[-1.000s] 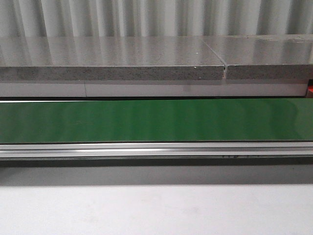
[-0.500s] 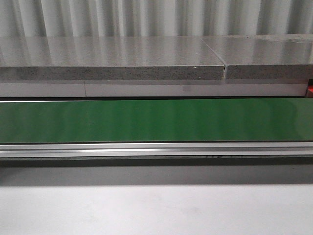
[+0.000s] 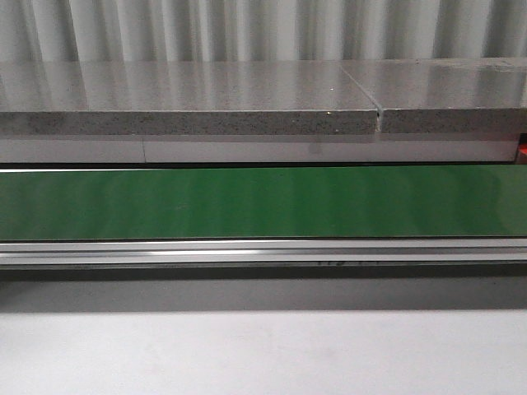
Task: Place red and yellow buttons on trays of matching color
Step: 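Move the left gripper down over the last red button in the cluster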
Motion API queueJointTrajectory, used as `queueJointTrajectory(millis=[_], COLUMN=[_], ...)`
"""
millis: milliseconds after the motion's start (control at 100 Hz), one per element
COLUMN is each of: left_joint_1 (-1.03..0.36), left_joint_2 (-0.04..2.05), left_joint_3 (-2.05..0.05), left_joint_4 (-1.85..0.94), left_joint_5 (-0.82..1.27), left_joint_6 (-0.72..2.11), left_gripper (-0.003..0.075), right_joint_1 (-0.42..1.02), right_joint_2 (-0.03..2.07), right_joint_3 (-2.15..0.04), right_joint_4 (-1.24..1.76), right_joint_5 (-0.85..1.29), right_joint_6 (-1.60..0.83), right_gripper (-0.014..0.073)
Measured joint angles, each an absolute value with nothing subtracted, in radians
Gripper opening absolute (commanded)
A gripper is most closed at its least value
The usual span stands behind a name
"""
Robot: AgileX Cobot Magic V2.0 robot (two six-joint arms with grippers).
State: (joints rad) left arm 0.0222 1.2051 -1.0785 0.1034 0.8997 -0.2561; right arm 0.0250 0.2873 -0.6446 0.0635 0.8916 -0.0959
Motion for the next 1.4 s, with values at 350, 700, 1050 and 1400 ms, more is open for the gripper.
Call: queueJointTrajectory(millis=[350, 700, 1050, 1400], left_joint_1=[0.286, 0.450, 0.469, 0.469], left_joint_2=[1.313, 1.501, 1.708, 1.933], left_joint_3=[-1.081, -1.161, -1.339, -1.523], left_joint_4=[-0.063, -0.063, -0.063, -0.079], left_joint_5=[0.887, 0.937, 1.050, 1.105], left_joint_6=[-0.098, -0.063, -0.057, -0.034], left_gripper=[-0.0019, 0.0496, 0.0554, 0.0554], right_joint_1=[0.025, 0.025, 0.025, 0.025], right_joint_2=[0.287, 0.287, 0.287, 0.287], right_joint_3=[-0.645, -0.645, -0.645, -0.645], right_joint_4=[0.064, 0.064, 0.064, 0.064], right_joint_5=[0.892, 0.892, 0.892, 0.892], right_joint_6=[-0.096, -0.096, -0.096, -0.096], right_gripper=[-0.0068, -0.0068, -0.0068, -0.0068])
